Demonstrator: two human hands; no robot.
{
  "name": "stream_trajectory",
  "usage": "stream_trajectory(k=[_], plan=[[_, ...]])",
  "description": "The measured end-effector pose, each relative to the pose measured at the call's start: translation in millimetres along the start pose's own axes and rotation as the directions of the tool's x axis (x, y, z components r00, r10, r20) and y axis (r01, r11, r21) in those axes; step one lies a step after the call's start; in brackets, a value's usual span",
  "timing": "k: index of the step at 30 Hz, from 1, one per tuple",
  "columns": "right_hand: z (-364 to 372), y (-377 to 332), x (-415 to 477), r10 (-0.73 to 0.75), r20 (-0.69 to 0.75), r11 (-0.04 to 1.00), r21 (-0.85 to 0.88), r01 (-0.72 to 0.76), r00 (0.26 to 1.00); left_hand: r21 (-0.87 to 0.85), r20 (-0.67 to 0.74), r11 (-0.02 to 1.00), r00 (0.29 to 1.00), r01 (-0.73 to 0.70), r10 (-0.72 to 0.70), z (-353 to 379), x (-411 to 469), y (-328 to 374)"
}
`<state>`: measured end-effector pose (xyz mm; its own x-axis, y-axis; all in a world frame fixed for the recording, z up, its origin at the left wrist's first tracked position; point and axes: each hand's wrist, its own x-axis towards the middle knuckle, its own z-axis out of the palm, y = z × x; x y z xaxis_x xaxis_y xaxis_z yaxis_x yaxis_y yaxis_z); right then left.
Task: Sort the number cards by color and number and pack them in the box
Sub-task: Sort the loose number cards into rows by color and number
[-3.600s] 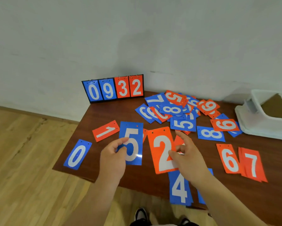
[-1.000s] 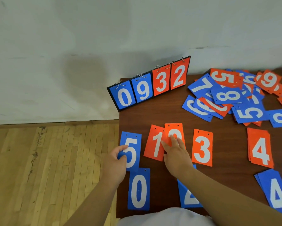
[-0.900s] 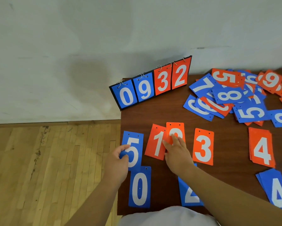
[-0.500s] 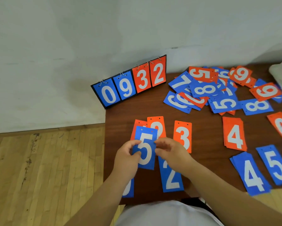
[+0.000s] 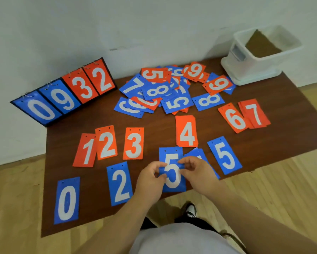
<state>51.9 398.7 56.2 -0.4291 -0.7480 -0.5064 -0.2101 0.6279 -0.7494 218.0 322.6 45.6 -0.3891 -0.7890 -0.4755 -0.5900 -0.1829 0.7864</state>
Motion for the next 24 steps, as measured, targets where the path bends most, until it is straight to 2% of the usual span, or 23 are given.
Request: stream_trajectory(k=[7,13,16,20,24], plan=[[-72,57,2,0.003,-0.031,0.999,-0.039,-0.004,1.000,-0.056,0.027,0.998,0.999,0.019,-0.017,78,-11,22],[-125,82,31,0.019,-0.096,0.997,-0.073,-0.026,0.995,-0.079,0.040,0.994,0.996,0.079,-0.076,102,-7,33],[-149,95,52,0.035,-0.136,0.985,-0.164,-0.057,0.990,0.039,-0.004,0.997,0.997,0.074,-0.073,91,1,38],[-161,93,71,0.089,-0.149,0.916,-0.376,-0.140,0.985,0.269,-0.082,0.959,0.994,0.086,-0.066,60,16,43],[-151,75,84,-0.013,-0.158,0.874,-0.481,-0.065,0.987,0.468,-0.130,0.881,0.991,0.073,-0.013,28,34,44]])
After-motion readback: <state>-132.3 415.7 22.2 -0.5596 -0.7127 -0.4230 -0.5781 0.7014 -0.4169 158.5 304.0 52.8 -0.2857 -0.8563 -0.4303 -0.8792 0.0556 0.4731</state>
